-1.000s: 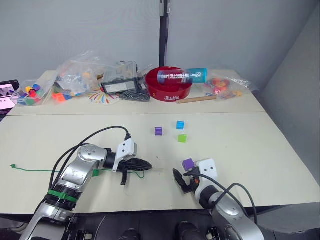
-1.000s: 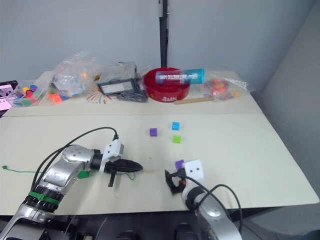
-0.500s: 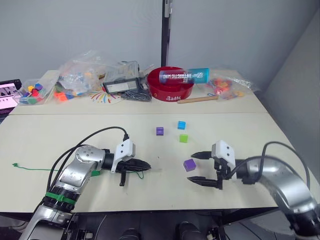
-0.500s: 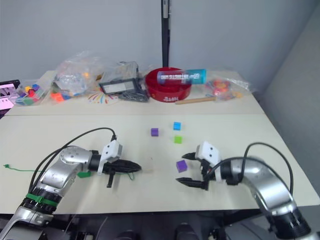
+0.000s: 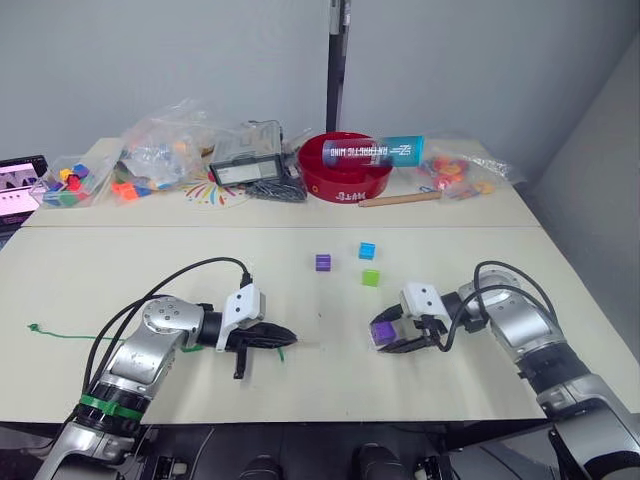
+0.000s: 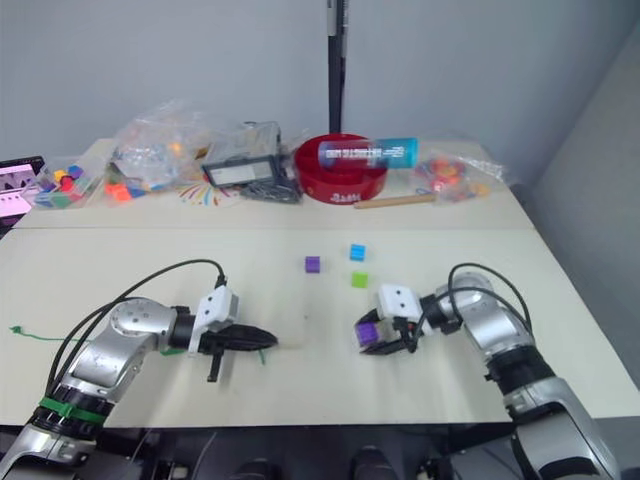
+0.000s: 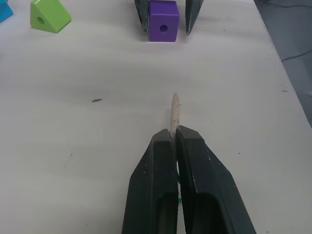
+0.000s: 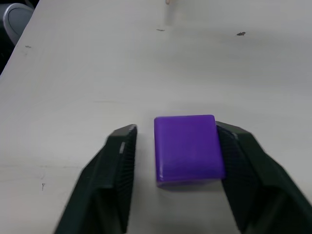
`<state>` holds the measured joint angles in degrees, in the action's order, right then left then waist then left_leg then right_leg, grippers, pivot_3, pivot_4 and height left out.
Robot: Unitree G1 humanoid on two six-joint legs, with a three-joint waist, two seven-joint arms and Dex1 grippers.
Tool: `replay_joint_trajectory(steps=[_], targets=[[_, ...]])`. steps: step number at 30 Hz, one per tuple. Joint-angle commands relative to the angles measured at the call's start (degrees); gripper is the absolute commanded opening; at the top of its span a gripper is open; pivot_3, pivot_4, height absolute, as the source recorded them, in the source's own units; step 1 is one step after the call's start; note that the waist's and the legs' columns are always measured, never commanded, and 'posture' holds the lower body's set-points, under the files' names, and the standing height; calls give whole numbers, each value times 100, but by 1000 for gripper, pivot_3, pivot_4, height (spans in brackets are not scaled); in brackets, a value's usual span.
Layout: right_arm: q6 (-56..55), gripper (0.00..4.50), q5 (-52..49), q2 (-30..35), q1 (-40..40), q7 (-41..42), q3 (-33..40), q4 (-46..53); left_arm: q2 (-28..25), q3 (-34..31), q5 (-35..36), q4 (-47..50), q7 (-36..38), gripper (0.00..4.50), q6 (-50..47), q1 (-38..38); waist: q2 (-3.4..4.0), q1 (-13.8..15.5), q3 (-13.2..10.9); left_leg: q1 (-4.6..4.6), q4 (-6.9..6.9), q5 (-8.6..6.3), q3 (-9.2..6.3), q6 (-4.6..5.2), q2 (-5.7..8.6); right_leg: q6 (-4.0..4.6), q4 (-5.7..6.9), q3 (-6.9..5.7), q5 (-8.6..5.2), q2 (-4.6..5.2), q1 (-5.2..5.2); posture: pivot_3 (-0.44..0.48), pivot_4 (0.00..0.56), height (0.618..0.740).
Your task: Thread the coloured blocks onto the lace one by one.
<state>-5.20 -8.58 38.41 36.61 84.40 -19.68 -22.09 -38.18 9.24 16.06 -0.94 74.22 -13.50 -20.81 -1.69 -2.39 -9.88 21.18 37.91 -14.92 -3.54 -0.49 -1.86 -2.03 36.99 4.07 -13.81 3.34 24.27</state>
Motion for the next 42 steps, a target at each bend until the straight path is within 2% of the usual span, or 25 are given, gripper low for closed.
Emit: replay_joint_trajectory(steps=[1, 3, 11, 13, 20, 32, 42], targets=[[-169, 1257, -30, -24, 56, 110, 151, 32, -66, -154, 125, 138, -1, 0, 71, 44, 0, -11, 0, -1, 0, 0, 0, 0, 0, 0, 1, 0, 0, 0, 0, 0, 150, 731], [-16, 1199, -76, -40, -37, 23, 187, 271, -44, -174, 137, 98, 27, 0, 143, 67, 0, -12, 0, -2, 0, 0, 0, 0, -1, 0, 2, 0, 0, -1, 0, 0, 150, 731], [2499, 1199, -265, -497, -589, -1236, 180, 2305, 152, -128, 152, 169, -44, 0, 217, 14, 1, 3, 0, -1, 1, 1, -3, -1, 1, 1, 10, 0, 0, 0, 2, 0, 150, 731], [2798, 1199, -174, -619, -696, -1500, 86, 2529, 196, -97, 129, 213, -80, 0, 188, 2, 1, 2, 0, -1, 1, 0, -5, -1, 1, 1, 11, -2, 0, -1, 1, 0, 150, 731], [2789, 1199, 169, -663, -848, -1788, -190, 2331, 259, 52, -103, 292, -274, 0, 197, -80, 0, 1, 1, -2, 3, 0, -3, -1, 1, 0, 7, -2, 0, -1, -1, 0, 150, 731], [2945, 1199, 133, -690, -848, -1840, -271, 2455, 347, 393, -438, 373, -603, 0, 178, -126, 0, -12, 1, -6, 4, 1, -3, -1, 0, 0, 9, -1, 0, -3, -5, 0, 150, 731], [3094, 1199, 122, -696, -819, -1853, -325, 2591, 567, 481, -408, 828, -930, 0, -241, -190, 0, -6, 2, -7, 4, 1, -4, -1, 0, 0, 9, -1, 0, -3, -7, 0, 150, 731]])
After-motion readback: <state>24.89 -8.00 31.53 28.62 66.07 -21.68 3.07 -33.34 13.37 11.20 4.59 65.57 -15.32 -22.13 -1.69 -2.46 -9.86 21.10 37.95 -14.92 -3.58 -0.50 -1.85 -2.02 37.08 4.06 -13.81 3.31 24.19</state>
